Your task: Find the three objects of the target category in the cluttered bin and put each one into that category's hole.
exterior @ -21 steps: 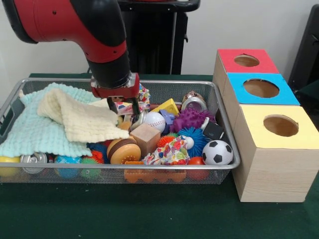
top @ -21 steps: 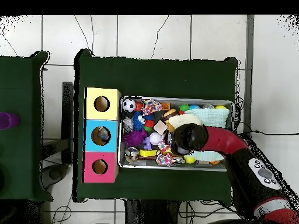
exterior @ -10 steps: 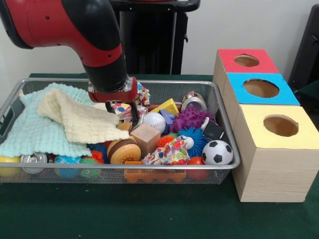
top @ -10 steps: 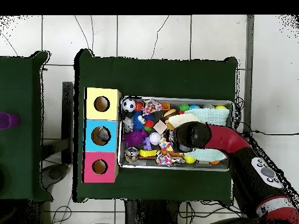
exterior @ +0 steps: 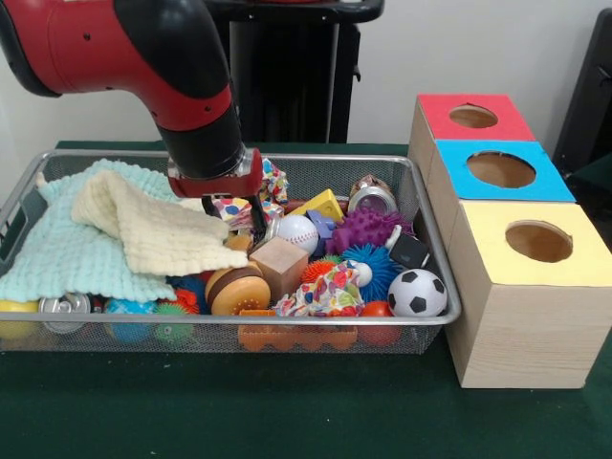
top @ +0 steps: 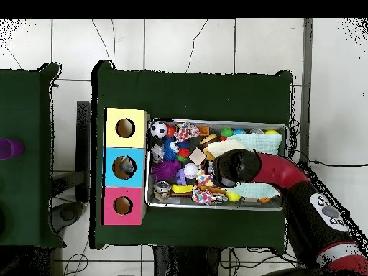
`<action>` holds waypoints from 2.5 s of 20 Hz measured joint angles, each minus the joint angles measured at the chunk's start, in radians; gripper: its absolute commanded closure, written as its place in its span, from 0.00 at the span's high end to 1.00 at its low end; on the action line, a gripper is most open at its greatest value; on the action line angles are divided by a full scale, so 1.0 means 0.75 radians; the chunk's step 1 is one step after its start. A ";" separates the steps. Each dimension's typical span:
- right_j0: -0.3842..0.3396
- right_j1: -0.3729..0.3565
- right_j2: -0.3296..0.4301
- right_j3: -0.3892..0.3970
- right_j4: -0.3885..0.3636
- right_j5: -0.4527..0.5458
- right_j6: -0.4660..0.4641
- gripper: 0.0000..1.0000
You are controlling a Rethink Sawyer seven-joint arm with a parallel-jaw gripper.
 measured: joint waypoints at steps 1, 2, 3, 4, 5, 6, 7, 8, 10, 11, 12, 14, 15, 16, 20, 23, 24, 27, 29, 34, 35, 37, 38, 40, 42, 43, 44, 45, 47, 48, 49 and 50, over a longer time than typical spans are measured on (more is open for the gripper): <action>0.000 -0.004 0.002 0.000 0.000 0.010 0.000 1.00; 0.000 -0.010 0.004 0.000 -0.001 0.026 0.000 1.00; 0.003 -0.025 0.006 0.001 -0.002 0.054 0.000 1.00; 0.005 -0.038 0.008 0.000 -0.002 0.076 0.000 1.00; 0.007 -0.050 0.009 0.001 -0.003 0.093 0.000 1.00; 0.010 -0.063 0.010 0.000 -0.003 0.109 0.000 1.00; 0.013 -0.076 0.011 0.000 -0.004 0.125 0.000 1.00; 0.018 -0.093 0.012 0.001 -0.004 0.145 0.000 1.00; 0.035 -0.134 0.012 0.000 -0.005 0.179 0.000 1.00; 0.039 -0.142 0.012 0.000 -0.005 0.185 0.000 1.00; 0.050 -0.160 0.012 -0.001 -0.006 0.192 0.000 1.00; 0.074 -0.192 0.012 -0.003 -0.010 0.202 0.000 1.00; 0.090 -0.208 0.012 -0.007 -0.013 0.202 0.000 1.00; 0.101 -0.219 0.012 -0.010 -0.015 0.202 0.000 1.00; 0.168 -0.260 0.012 -0.047 -0.024 0.202 0.000 1.00; 0.203 -0.263 0.012 -0.081 -0.036 0.202 0.000 1.00; 0.214 -0.262 0.013 -0.094 -0.042 0.202 0.000 1.00; 0.244 -0.241 0.013 -0.146 -0.088 0.198 0.000 1.00; 0.253 -0.226 0.013 -0.173 -0.113 0.191 0.000 1.00; 0.251 -0.160 0.012 -0.253 -0.181 0.156 0.000 1.00; 0.249 -0.148 0.012 -0.266 -0.191 0.149 0.000 1.00; 0.246 -0.123 0.013 -0.291 -0.210 0.131 0.000 1.00; 0.244 -0.112 0.013 -0.303 -0.218 0.123 0.000 1.00; 0.238 -0.085 0.014 -0.326 -0.235 0.104 -0.001 1.00; 0.230 -0.058 0.017 -0.347 -0.248 0.086 -0.001 1.00; 0.225 -0.043 0.018 -0.357 -0.253 0.076 -0.001 1.00; 0.218 -0.028 0.020 -0.367 -0.255 0.066 -0.001 1.00; 0.213 -0.015 0.022 -0.375 -0.257 0.060 -0.001 1.00; 0.194 0.028 0.027 -0.401 -0.257 0.049 -0.001 1.00; 0.188 0.043 0.028 -0.409 -0.257 0.047 -0.001 1.00; 0.183 0.051 0.030 -0.414 -0.257 0.047 -0.001 1.00; 0.176 0.068 0.034 -0.424 -0.257 0.047 -0.002 1.00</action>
